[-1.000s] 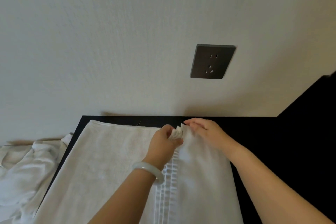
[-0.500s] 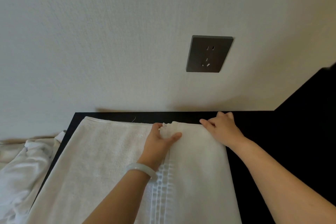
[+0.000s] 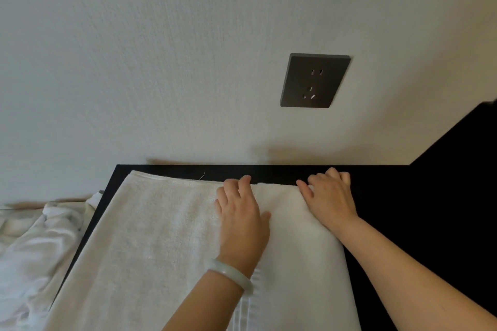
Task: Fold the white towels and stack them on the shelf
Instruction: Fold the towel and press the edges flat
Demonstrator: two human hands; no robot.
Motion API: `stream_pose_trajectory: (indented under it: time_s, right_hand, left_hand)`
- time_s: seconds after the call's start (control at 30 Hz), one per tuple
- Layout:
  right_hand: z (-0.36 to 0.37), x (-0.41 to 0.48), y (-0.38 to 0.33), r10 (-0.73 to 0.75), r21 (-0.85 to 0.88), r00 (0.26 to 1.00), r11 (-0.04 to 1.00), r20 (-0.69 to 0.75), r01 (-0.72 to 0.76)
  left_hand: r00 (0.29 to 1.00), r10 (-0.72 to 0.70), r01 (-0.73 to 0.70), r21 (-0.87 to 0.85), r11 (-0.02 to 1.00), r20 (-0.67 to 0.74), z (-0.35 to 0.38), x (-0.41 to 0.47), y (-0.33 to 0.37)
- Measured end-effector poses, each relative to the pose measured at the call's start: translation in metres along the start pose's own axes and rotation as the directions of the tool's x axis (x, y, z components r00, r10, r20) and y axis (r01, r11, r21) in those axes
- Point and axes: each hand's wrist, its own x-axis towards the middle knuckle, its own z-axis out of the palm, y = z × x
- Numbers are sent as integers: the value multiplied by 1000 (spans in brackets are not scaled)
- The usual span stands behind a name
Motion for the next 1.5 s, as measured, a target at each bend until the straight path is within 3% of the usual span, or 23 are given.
stream_pose_trajectory:
  time_s: [0.2, 0.33, 0.5, 0.67, 0.73, 0.8, 0.87, 0.93, 1.03, 1.1, 1.17, 1.3, 1.37, 1.4, 1.5]
  right_hand:
    - [3, -1, 6, 44, 279, 999, 960, -23, -35]
    - [6, 6, 10, 64, 372, 998, 927, -20, -52]
    - [5, 14, 10, 55, 402, 998, 914, -5, -48]
    - [2, 14, 12, 1, 282, 1000, 959, -31, 8]
    - [2, 14, 12, -10, 266, 1000, 964, 5, 9]
    - [1, 15, 10, 1, 289, 999, 957, 32, -10]
    - [1, 14, 10, 5, 288, 999, 957, 46, -18]
    - [0, 14, 11, 0, 273, 998, 962, 60, -16]
    - [-3, 18, 13, 28, 288, 999, 957, 35, -37]
    - [-6, 21, 16, 19, 251, 999, 968, -44, -8]
    - [-6, 23, 18, -12, 171, 998, 985, -65, 23]
    - [-1, 24, 10, 40, 6, 997, 999, 63, -40]
    - [-9, 23, 5, 87, -42, 994, 995, 60, -85]
    - [-12, 21, 1, 84, -42, 996, 996, 28, -83]
    - [-13, -1, -20, -29, 47, 999, 998, -26, 30]
  left_hand:
    - [959, -199, 170, 152, 974, 202, -5, 5, 2]
    - [944, -197, 178, 96, 979, 264, -2, 15, 7]
    - [962, -165, 165, 20, 986, 216, 0, 16, 12]
    - [969, -179, 210, -182, 961, 169, -2, 11, -5]
    - [974, -185, 201, -116, 973, 134, -3, 6, -11]
    - [984, -157, 150, 83, 985, 85, -3, 4, -12]
    - [980, -173, 154, 172, 973, 101, -6, 5, -8]
    - [949, -236, 228, 64, 972, 208, -9, 10, -5]
    - [875, -256, 395, -297, 869, 411, -6, 14, -1]
    - [880, -215, 423, -496, 758, 423, -4, 13, 0]
    - [888, -220, 426, -541, 726, 403, -3, 15, -2]
    - [879, -213, 377, -348, 859, 426, -4, 21, 2]
    - [935, -138, 173, -78, 982, 328, -3, 15, 5]
    - [963, -96, 93, 24, 995, 251, -1, 9, 4]
    - [988, 32, -44, 73, 996, 154, 4, -10, -4]
